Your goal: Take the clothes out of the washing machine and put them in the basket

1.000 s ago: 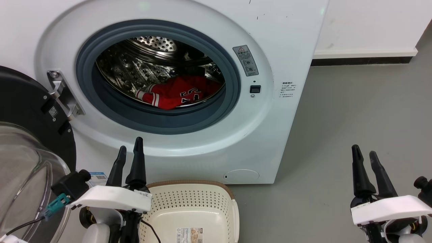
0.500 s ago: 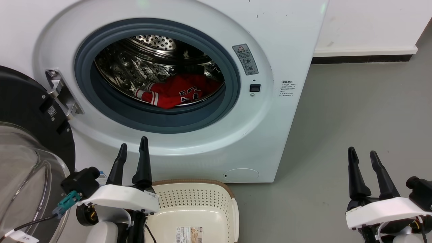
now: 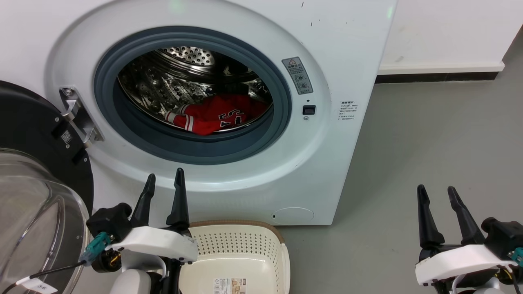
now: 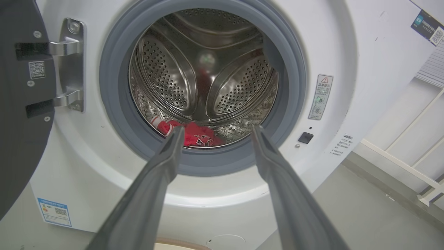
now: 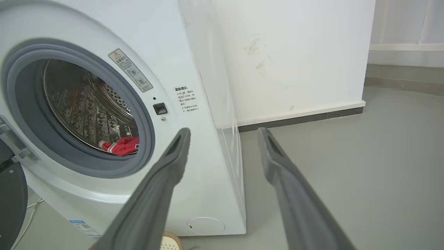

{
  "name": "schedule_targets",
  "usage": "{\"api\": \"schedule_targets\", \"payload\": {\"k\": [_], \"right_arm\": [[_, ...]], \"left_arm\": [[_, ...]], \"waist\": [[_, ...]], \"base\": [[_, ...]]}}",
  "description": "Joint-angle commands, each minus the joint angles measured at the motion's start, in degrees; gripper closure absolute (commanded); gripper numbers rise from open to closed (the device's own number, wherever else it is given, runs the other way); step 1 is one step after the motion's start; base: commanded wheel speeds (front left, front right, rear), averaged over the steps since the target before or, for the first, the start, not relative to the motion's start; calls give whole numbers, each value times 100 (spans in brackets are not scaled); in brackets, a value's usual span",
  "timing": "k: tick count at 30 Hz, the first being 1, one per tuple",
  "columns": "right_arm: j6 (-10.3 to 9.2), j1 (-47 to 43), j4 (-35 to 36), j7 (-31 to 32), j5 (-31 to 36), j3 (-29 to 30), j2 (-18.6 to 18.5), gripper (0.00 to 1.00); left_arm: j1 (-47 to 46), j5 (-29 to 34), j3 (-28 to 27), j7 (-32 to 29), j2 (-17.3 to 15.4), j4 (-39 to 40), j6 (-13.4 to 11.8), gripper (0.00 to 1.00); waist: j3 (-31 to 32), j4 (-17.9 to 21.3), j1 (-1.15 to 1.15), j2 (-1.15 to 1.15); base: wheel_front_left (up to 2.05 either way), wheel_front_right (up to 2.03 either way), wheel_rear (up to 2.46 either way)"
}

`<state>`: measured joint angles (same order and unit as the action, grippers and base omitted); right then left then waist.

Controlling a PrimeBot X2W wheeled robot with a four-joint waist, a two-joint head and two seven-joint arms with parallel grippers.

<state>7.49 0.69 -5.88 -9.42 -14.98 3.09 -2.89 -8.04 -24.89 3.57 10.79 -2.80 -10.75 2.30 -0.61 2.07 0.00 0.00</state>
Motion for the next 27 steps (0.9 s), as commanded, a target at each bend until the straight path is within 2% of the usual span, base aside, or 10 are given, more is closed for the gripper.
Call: {"api": "schedule_targets", "payload": {"k": [1,27], "right_arm": [[0,-38,58,-38,117,-6,0,0],[-1,-196,212,-180,1402,-117,2,0]], "left_arm": [[15,93,23,49,-13,15,-24,0],[77,1298,111,348,-12,-119,-183,0]], "waist": [[7,-2,0,0],[32,-27,0,0]], "base": [[0,0,0],[0,0,0]]}}
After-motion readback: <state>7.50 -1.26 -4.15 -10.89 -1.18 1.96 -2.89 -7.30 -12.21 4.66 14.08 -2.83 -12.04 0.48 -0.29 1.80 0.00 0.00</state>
